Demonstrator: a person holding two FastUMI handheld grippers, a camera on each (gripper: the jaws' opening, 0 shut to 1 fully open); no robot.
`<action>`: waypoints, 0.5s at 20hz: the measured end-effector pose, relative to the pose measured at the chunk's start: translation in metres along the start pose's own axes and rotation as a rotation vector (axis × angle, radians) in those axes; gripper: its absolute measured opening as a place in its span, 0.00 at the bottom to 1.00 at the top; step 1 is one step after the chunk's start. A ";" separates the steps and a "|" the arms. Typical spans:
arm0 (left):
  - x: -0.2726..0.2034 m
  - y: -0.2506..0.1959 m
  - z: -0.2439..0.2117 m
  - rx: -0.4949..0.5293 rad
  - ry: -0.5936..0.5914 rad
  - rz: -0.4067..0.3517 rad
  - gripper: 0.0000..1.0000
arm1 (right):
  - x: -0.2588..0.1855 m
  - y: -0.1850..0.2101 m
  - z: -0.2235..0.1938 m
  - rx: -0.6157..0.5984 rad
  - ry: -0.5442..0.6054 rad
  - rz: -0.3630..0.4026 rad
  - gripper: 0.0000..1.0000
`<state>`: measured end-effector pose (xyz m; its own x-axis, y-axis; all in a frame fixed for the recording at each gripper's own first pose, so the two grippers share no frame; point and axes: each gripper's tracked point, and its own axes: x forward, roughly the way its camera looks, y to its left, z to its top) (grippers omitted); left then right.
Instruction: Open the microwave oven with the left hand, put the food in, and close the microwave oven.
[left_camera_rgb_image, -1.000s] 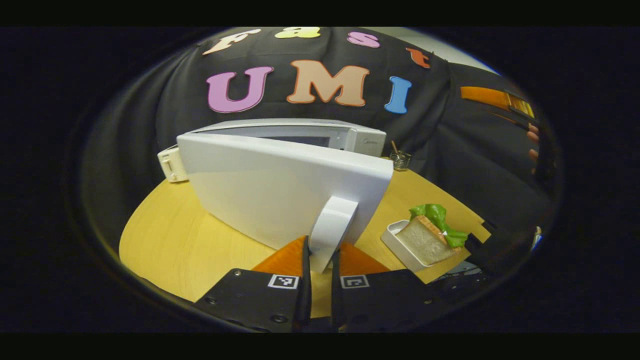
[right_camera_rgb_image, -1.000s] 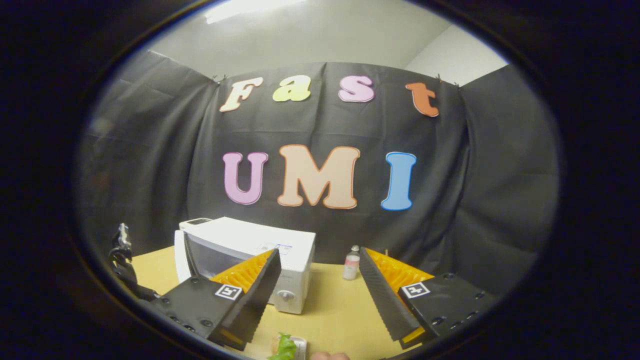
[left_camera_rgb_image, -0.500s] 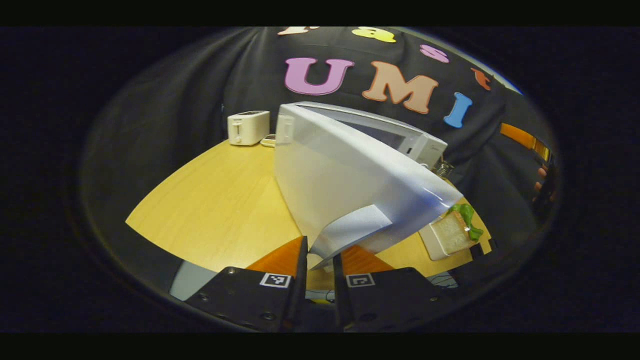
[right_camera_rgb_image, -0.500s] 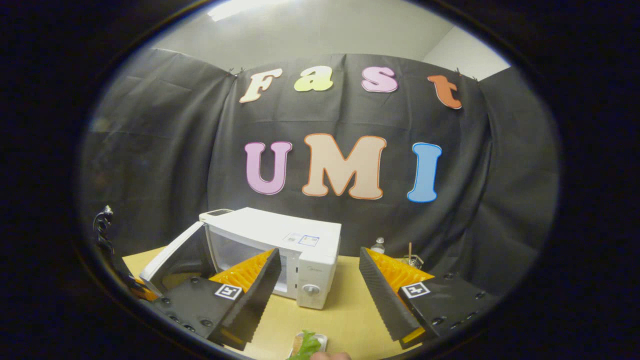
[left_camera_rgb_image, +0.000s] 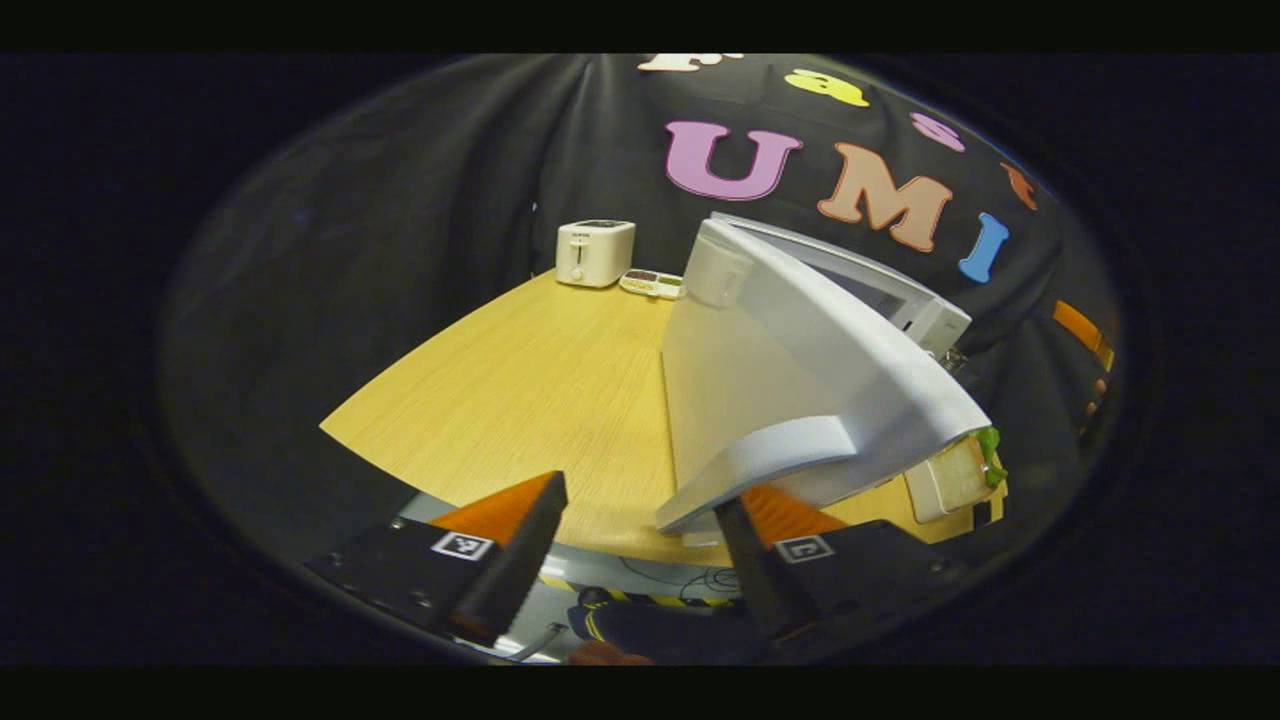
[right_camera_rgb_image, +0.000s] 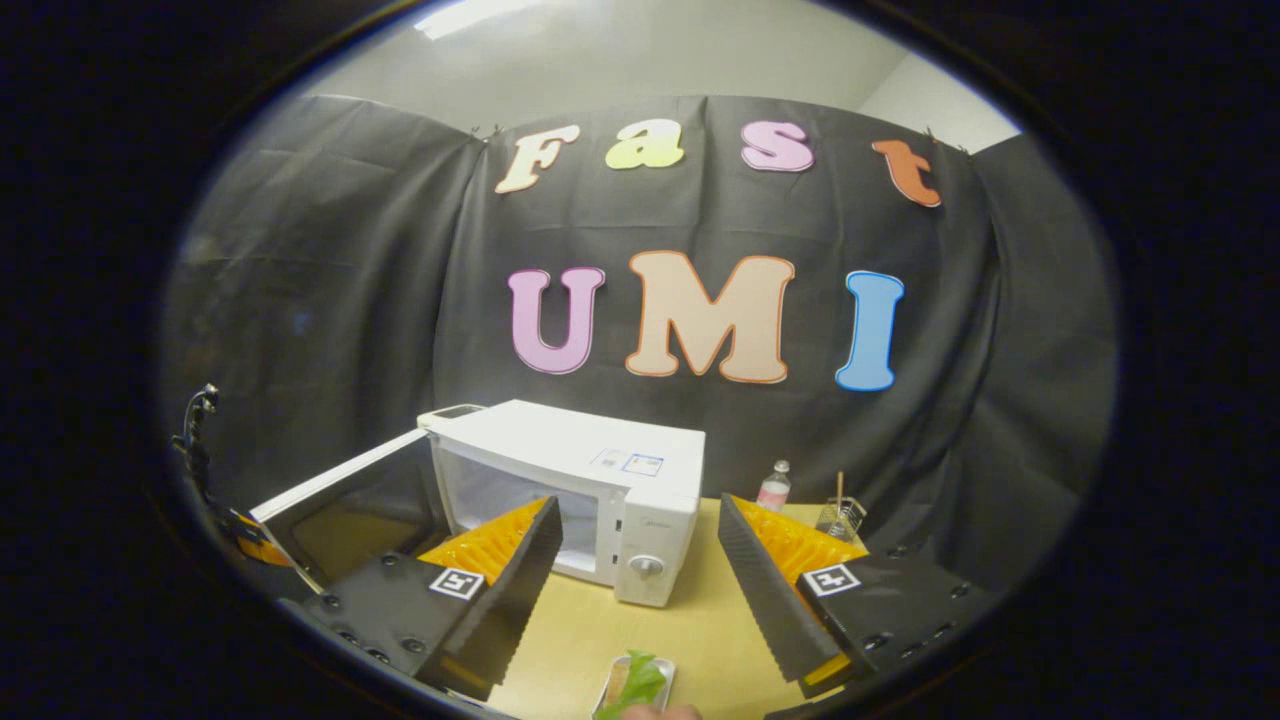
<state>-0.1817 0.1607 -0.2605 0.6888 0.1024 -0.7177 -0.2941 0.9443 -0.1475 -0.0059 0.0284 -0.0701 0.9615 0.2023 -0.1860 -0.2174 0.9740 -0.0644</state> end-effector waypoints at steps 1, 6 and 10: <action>0.000 0.000 0.001 -0.001 -0.004 0.002 0.92 | -0.001 0.000 -0.003 0.005 0.008 -0.001 0.99; -0.010 0.002 0.003 0.071 -0.008 0.011 1.00 | -0.007 -0.009 -0.014 0.008 0.030 -0.020 0.96; -0.044 0.013 0.024 0.171 -0.073 0.054 1.00 | -0.008 -0.011 -0.034 0.019 0.064 -0.027 0.99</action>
<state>-0.2002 0.1759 -0.2142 0.7231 0.1704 -0.6694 -0.2187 0.9757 0.0121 -0.0173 0.0124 -0.1011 0.9541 0.1701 -0.2464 -0.1882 0.9808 -0.0518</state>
